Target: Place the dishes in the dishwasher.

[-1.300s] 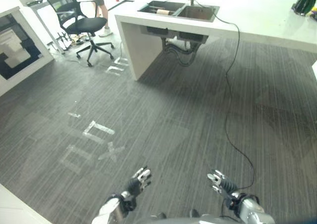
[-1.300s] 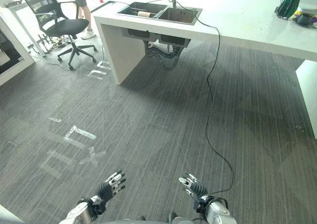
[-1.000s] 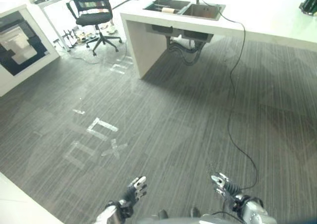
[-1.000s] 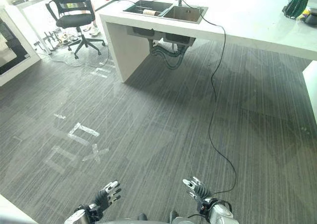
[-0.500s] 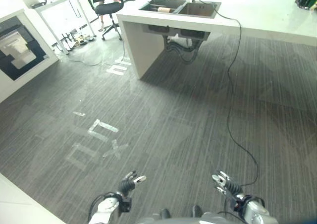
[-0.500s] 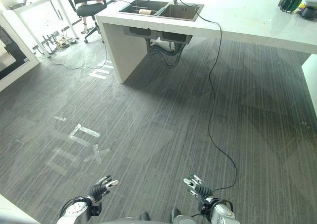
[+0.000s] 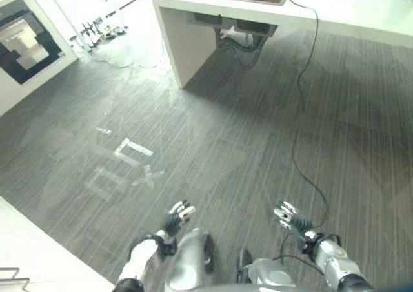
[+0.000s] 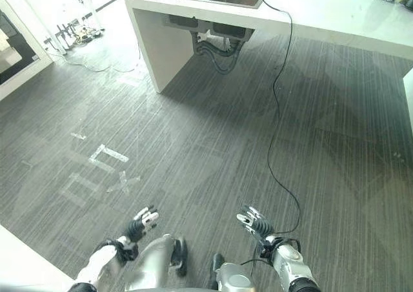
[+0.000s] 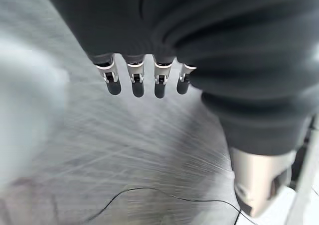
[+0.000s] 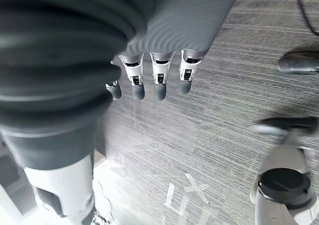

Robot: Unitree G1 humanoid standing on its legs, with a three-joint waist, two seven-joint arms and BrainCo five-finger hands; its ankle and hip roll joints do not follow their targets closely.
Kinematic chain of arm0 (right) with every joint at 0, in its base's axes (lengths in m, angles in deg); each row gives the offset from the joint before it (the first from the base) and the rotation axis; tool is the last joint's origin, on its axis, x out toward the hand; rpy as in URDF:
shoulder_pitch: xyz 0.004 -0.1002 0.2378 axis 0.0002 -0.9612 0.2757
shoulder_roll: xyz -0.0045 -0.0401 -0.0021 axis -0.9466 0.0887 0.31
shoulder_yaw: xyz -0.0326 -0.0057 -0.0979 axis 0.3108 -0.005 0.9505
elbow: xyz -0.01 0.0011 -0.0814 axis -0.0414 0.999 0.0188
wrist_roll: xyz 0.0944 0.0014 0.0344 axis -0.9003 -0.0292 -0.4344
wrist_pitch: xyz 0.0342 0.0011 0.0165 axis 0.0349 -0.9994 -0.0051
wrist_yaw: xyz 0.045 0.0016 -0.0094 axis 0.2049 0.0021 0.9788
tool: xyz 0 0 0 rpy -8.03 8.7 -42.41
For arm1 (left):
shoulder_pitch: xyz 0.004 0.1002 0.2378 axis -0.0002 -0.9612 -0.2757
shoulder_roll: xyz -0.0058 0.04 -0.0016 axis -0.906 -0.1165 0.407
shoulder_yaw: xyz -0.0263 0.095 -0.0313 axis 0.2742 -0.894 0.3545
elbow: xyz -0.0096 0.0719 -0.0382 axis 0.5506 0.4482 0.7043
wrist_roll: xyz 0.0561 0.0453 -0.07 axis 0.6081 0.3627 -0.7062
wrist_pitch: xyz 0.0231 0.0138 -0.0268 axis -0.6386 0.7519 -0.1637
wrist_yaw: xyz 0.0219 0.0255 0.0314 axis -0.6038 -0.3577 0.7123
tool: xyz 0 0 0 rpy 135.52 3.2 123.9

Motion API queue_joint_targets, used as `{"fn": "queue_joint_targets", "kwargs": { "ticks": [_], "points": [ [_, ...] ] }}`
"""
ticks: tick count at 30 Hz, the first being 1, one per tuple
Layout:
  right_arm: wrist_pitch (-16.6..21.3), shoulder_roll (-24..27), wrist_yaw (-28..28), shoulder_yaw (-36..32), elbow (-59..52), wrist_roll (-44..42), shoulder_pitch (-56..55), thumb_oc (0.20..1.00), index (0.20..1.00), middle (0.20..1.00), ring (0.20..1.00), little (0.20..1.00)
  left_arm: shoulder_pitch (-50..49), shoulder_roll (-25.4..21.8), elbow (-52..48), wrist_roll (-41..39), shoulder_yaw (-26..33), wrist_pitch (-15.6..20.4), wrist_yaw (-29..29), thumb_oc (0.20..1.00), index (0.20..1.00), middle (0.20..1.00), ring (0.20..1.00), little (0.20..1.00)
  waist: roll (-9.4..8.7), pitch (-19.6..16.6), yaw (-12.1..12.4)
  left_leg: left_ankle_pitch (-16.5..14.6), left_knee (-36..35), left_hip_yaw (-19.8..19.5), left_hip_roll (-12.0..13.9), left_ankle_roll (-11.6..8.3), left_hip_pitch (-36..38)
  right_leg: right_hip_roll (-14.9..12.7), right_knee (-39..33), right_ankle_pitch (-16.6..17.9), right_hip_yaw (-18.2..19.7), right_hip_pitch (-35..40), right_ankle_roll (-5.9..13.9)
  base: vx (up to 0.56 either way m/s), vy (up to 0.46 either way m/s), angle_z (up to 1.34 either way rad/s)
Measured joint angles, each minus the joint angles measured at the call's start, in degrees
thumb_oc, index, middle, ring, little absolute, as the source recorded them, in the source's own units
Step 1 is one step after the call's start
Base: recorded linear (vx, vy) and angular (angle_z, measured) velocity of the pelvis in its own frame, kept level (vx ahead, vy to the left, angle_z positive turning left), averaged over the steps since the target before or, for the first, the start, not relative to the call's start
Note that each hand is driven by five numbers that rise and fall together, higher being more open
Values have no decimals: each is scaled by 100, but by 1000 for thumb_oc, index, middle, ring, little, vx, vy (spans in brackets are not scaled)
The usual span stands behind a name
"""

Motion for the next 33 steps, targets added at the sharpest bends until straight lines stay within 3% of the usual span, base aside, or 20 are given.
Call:
{"fn": "queue_joint_targets", "kwargs": {
  "ticks": [3, 7, 8, 10, 13, 14, 15, 17, 18, 19, 20, 22, 23, 25, 26, 28, 29, 31, 32, 33],
  "points": [
    [-6, 108, -112, 214, -118, -10, -133, 1000, 1000, 1000, 1000, 1000, -17, 91, 164, -125, 16, -4, 8, 1000, 1000, 1000, 1000, 1000, 370, 24, 116, 305, -1412, -225, 370, -165, 100, 377, -48, -96, 65, 215, -32, 448, 190, -21],
    [4, 206, -117, 328, -113, -13, -426, 1000, 1000, 1000, 1000, 1000, -47, 78, 350, -156, 22, 1, 111, 1000, 1000, 1000, 1000, 1000, 340, 61, 67, 315, -886, 438, 674, -83, 200, 314, 254, -564, 10, 587, 177, 436, 227, 5],
    [3, 260, -128, 342, -114, -12, -472, 1000, 1000, 1000, 1000, 1000, -16, 75, 315, -156, 34, 22, 174, 1000, 1000, 1000, 1000, 1000, 330, 45, 25, 251, -787, 659, 681, 13, 324, 289, 354, -678, 18, 686, 213, 381, 195, 19],
    [3, 228, -187, 313, -106, -17, -453, 1000, 1000, 1000, 1000, 1000, 29, 68, 280, -151, 120, 31, 185, 1000, 1000, 1000, 1000, 1000, 171, 42, 107, 211, -972, 336, 309, 81, 547, 171, 319, -817, 197, 808, 284, 350, 193, -14],
    [52, 22, -206, 78, -183, -29, -501, 1000, 1000, 1000, 1000, 1000, 58, -19, 148, -145, 292, 23, 223, 1000, 1000, 1000, 1000, 1000, -130, -20, 255, 473, -1104, 341, -234, 983, 749, -52, 108, -961, 253, 1205, 598, 394, 369, -28],
    [49, -178, -254, -126, -556, -30, -660, 1000, 1000, 1000, 1000, 1000, 98, -109, 129, -141, 286, -3, 225, 1000, 1000, 1000, 1000, 1000, -315, 9, 276, 228, -1050, 464, -392, 1253, 989, -288, 678, -1041, 219, 1221, 733, 307, 400, -6],
    [126, -264, -263, -153, -852, -36, -804, 1000, 1000, 1000, 1000, 1000, -50, -177, -55, -141, 261, -1, 224, 1000, 1000, 1000, 1000, 1000, -325, -112, 219, 62, -1204, 486, -506, 1350, 1211, -538, 2092, -1049, 207, 652, 918, 266, 303, -1],
    [145, -421, -374, -181, -1123, -35, -862, 1000, 1000, 1000, 1000, 1000, -114, -292, -339, -144, 201, 5, 228, 1000, 1000, 1000, 1000, 1000, -358, -283, 79, -263, -1068, 439, -673, 1446, 1291, -804, 4147, -341, 527, -290, 1774, 275, 237, 15],
    [135, -508, -419, -88, -1163, -25, -856, 1000, 1000, 1000, 1000, 1000, -39, -414, -458, -144, 101, 34, 191, 1000, 1000, 1000, 1000, 1000, -310, -303, 40, -491, -960, 319, -786, 1585, 1342, -926, 5372, 81, 725, -880, 1938, 252, 160, 26],
    [122, -506, -431, -36, -1135, -18, -889, 1000, 1000, 1000, 1000, 1000, 85, -409, -549, -144, 40, 29, 148, 1000, 1000, 1000, 1000, 1000, -203, -336, 35, -586, -983, 271, -797, 1733, 1446, -994, 5770, 191, 701, -1173, 1824, 264, 62, 30],
    [128, -472, -436, 63, -1099, -19, -859, 1000, 1000, 1000, 1000, 1000, 99, -438, -692, -147, -62, 35, 83, 1000, 1000, 1000, 1000, 1000, 41, -407, 42, -557, -1071, 269, -797, 1648, 1574, -1136, 5917, 101, 471, -1652, 1541, 257, -5, 19],
    [133, -416, -428, 227, -1129, -20, -836, 1000, 1000, 1000, 1000, 1000, 190, -543, -789, -154, -85, 77, 20, 1000, 1000, 1000, 1000, 1000, 113, -424, -14, -567, -1404, 74, -915, 1627, 1893, -1087, 5375, -342, 297, -2113, 1299, 394, -133, 37],
    [132, -389, -439, 218, -1141, -25, -814, 1000, 1000, 1000, 1000, 1000, 262, -573, -789, -153, -103, 71, -20, 1000, 1000, 1000, 1000, 1000, 172, -402, -126, -631, -1481, -160, -910, 1521, 2023, -745, 4501, -605, 193, -2246, 1076, 606, -192, 65],
    [134, -218, -417, 223, -1344, -30, -881, 1000, 1000, 1000, 1000, 1000, 401, -569, -766, -151, -106, 55, -12, 1000, 1000, 1000, 1000, 1000, 206, -375, -392, -978, -1467, -493, -833, 958, 2152, -87, 2215, -645, 145, -2458, 737, 585, -143, 99],
    [177, -151, -318, 91, -1442, -47, -1042, 1000, 1000, 1000, 1000, 1000, 506, -538, -679, -145, -116, 54, 6, 1000, 1000, 1000, 1000, 1000, 82, -398, -615, -1275, -1485, -257, -835, 1002, 2272, -98, 562, -380, 25, -2478, 870, 520, -112, 87],
    [231, -118, -239, -83, -1414, -156, -1166, 1000, 1000, 1000, 1000, 1000, 631, -508, -569, -144, -140, 54, 16, 1000, 1000, 1000, 1000, 1000, -125, -303, -860, -1314, -1498, -128, -1024, 1158, 2600, -414, -237, 29, 66, -2726, 1123, 385, -95, 110],
    [213, -61, -149, -96, -1208, -236, -1233, 1000, 1000, 1000, 1000, 1000, 408, -493, -551, -143, -172, 76, 2, 1000, 1000, 1000, 1000, 1000, -270, -299, -891, -1597, -1409, -105, -1125, 1378, 3051, -592, 134, 464, -216, -3023, 957, 342, -117, 92],
    [196, 67, 24, -98, -1157, -242, -1386, 1000, 1000, 1000, 1000, 1000, -142, -281, -576, -139, -229, 115, 0, 1000, 1000, 1000, 1000, 1000, 57, -434, -879, -1981, -1414, 149, -913, 888, 3747, -426, 1338, 692, -642, -3017, 464, 541, -214, 26],
    [200, 67, 60, -146, -1155, -243, -1355, 1000, 1000, 1000, 1000, 1000, -255, -189, -576, -136, -233, 120, -3, 1000, 1000, 1000, 1000, 1000, 53, -506, -841, -1996, -1338, 70, -953, 857, 3886, -302, 1352, 630, -693, -2729, 316, 550, -231, 28],
    [192, 55, 45, -165, -1110, -244, -1242, 1000, 1000, 1000, 1000, 1000, -278, -126, -526, -115, -225, 97, -30, 1000, 1000, 1000, 1000, 1000, 16, -525, -801, -2019, -1058, -183, -1009, 782, 3961, -181, 1227, 799, -338, -2465, -258, 392, -174, 24]
  ]
}}
